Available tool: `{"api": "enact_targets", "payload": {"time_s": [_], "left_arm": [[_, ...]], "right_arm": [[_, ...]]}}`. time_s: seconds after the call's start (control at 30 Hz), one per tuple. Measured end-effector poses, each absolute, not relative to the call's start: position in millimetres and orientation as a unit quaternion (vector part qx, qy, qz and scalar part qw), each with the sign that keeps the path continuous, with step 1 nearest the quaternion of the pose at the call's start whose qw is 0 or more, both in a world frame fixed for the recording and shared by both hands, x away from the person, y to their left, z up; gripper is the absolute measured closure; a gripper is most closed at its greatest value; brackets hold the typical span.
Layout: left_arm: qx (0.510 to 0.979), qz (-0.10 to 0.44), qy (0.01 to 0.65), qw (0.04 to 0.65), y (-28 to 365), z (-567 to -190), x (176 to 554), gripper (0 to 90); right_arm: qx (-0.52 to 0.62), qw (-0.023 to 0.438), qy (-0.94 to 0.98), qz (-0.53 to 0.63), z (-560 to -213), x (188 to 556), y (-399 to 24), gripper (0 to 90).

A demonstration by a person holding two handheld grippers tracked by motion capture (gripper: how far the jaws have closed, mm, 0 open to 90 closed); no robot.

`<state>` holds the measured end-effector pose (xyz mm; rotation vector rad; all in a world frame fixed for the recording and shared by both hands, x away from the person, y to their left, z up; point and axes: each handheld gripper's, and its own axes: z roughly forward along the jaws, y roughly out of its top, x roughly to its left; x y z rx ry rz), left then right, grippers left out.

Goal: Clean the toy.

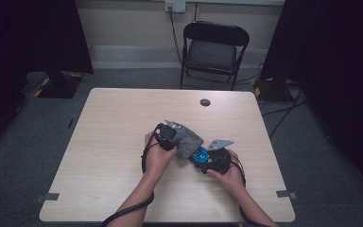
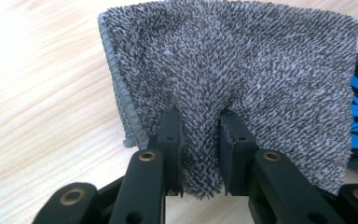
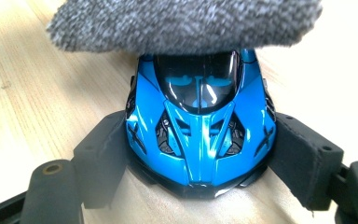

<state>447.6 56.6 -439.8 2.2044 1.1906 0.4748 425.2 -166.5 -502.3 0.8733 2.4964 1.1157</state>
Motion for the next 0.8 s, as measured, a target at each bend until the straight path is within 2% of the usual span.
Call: {"api": "enact_targets", "payload": {"time_s": [0.8], "left_arm": [[0.805,0.167,0.489,0.291,76.4,-443.4,466.6,73.3]], "right_arm": [[0.302,0.135,0.862,0.385,-502.2,425.3,-166.5,23.6]]}}
